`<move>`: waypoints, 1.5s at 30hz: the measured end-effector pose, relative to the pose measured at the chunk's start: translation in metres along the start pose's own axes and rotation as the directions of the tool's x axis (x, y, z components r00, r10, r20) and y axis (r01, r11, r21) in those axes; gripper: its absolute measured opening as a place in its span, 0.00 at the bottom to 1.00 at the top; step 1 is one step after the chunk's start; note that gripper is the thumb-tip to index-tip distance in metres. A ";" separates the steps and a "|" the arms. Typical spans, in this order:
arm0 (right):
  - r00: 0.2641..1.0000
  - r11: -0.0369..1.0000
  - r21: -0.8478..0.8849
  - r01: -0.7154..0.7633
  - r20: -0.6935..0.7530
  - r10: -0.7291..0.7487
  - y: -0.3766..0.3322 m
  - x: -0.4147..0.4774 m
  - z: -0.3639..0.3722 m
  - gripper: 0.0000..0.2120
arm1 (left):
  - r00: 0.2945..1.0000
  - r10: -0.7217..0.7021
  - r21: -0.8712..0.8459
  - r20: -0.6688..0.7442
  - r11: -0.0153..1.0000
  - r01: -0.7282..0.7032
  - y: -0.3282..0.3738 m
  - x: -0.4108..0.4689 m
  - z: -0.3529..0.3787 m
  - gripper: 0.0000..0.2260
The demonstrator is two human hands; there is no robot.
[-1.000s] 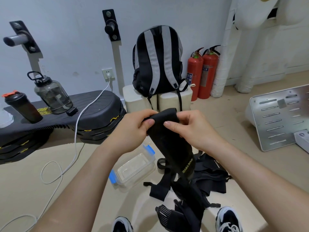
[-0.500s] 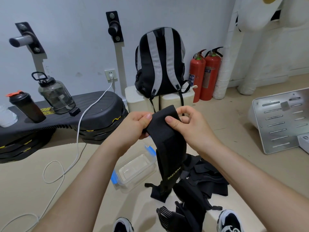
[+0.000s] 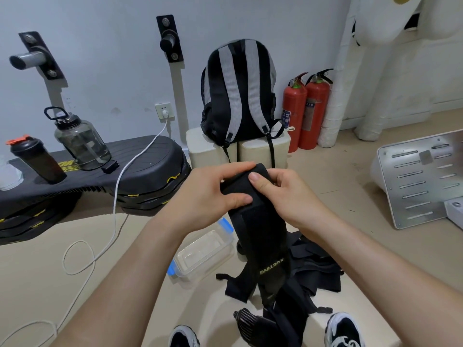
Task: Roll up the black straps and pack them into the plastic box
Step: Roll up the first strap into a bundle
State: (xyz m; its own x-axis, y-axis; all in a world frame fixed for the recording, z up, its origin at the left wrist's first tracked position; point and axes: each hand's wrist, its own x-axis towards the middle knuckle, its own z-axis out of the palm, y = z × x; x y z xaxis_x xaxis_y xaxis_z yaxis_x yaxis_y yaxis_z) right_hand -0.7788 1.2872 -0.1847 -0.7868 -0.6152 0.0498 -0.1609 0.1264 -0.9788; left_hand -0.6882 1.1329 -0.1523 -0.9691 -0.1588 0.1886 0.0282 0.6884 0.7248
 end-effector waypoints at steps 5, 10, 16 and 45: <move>0.981 0.990 0.118 -0.083 0.182 0.061 -0.004 -0.002 -0.008 0.10 | 1.000 0.008 0.078 0.027 0.997 -0.010 -0.001 0.001 -0.003 0.22; 0.978 0.991 0.127 -0.040 0.209 0.013 -0.008 -0.003 -0.009 0.11 | 0.997 -0.060 -0.128 0.049 0.990 0.066 -0.006 0.002 -0.006 0.19; 0.990 0.958 -0.253 0.133 0.073 -0.118 -0.004 -0.003 -0.003 0.08 | 0.993 -0.073 -0.140 0.092 0.987 0.085 0.000 0.002 -0.002 0.15; 0.973 0.887 -0.428 0.177 0.214 -0.090 -0.009 -0.001 0.001 0.04 | 0.978 -0.209 0.103 0.005 0.973 0.207 0.000 0.009 -0.020 0.15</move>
State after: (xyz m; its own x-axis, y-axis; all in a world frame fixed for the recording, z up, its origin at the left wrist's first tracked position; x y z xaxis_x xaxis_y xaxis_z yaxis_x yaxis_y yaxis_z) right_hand -0.7760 1.2858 -0.1765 -0.6231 -0.7764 0.0944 -0.5364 0.3363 -0.7741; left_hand -0.6919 1.1173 -0.1368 -0.9549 -0.2955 0.0296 -0.1986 0.7095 0.6762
